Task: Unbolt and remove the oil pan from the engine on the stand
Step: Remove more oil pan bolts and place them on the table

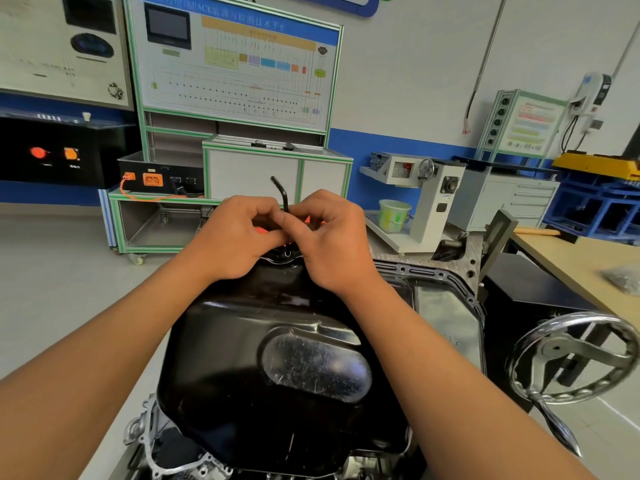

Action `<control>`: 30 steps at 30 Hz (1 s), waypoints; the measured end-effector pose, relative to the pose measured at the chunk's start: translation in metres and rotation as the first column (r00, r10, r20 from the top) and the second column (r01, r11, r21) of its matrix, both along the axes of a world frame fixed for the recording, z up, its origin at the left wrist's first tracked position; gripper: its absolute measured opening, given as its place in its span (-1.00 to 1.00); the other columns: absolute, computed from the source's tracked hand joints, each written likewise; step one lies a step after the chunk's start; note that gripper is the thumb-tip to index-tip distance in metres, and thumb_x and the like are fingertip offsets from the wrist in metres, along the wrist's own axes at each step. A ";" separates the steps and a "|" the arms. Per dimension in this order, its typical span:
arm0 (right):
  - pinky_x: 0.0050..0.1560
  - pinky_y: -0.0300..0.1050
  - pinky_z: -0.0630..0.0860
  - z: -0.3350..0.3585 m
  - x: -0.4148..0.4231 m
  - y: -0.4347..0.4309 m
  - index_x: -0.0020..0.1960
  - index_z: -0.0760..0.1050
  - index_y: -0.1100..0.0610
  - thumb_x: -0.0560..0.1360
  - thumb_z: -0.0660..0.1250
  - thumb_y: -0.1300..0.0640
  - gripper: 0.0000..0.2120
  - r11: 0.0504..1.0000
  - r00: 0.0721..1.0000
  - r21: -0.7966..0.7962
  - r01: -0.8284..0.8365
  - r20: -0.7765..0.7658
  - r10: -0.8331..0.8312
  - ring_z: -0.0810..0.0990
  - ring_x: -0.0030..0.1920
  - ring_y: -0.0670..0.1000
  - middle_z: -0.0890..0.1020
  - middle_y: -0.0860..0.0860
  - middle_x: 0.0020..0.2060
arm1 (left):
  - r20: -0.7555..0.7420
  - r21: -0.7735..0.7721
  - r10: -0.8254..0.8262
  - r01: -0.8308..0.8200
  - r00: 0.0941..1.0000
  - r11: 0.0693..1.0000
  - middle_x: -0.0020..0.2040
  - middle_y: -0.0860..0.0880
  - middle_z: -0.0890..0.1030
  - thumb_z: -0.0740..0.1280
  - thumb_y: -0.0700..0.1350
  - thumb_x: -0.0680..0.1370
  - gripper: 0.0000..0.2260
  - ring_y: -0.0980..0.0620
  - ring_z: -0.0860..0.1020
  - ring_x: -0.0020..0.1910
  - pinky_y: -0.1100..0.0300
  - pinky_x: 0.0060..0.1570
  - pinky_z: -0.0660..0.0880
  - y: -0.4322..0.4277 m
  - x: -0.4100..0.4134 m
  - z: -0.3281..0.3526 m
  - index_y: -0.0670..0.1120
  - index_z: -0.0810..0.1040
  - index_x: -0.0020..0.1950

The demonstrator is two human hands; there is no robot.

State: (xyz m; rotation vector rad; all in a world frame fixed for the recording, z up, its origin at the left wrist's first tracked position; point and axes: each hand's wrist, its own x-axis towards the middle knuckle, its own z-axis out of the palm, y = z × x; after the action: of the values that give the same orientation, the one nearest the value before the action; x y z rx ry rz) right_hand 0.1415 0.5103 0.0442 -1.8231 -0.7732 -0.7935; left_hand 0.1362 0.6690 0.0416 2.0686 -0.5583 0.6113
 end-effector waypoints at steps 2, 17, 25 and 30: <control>-0.20 -0.38 0.39 0.001 -0.001 -0.001 -0.06 0.72 0.22 0.51 0.46 0.25 -0.93 0.999 1.000 -0.045 -0.009 0.017 0.010 0.49 -0.27 -0.19 0.58 0.00 -0.26 | -0.035 -0.026 -0.077 0.076 0.996 0.997 -0.19 -0.01 0.71 0.44 -0.22 0.52 -0.88 0.11 0.64 -0.15 0.15 -0.03 0.56 0.000 -0.002 0.000 0.01 0.67 -0.09; -0.23 -0.30 0.40 0.000 -0.001 0.002 -0.10 0.71 0.21 0.49 0.49 0.22 -0.94 0.999 0.999 -0.036 0.030 0.038 -0.028 0.49 -0.28 -0.11 0.55 -0.04 -0.29 | 0.002 -0.015 -0.040 0.040 0.999 0.999 -0.35 -0.10 0.59 0.46 -0.22 0.48 -0.89 0.08 0.48 -0.33 0.06 -0.21 0.47 0.001 0.002 -0.002 -0.12 0.61 -0.24; -0.20 -0.23 0.34 0.000 0.000 0.003 -0.09 0.68 0.19 0.57 0.38 0.18 -0.87 0.990 0.997 -0.119 0.077 0.020 -0.075 0.47 -0.24 -0.04 0.54 0.03 -0.25 | -0.030 -0.027 -0.090 0.090 0.995 0.996 -0.14 0.04 0.74 0.38 -0.27 0.57 -0.77 0.13 0.67 -0.10 0.26 0.02 0.56 -0.003 -0.001 -0.001 0.07 0.69 -0.04; -0.29 -0.40 0.32 -0.001 0.001 0.002 -0.15 0.73 0.17 0.43 0.55 0.14 -0.91 0.998 0.998 0.020 0.066 0.016 -0.067 0.47 -0.36 -0.17 0.52 -0.12 -0.35 | 0.027 0.019 0.001 -0.002 1.000 1.000 -0.27 -0.32 0.60 0.45 -0.30 0.48 -0.93 0.03 0.45 -0.29 0.01 -0.23 0.46 -0.001 0.001 -0.002 -0.28 0.62 -0.18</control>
State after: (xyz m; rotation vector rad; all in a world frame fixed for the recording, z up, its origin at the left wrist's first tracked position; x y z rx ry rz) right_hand 0.1424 0.5119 0.0436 -1.8351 -0.7160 -0.8570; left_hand 0.1374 0.6679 0.0397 2.0816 -0.5802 0.6373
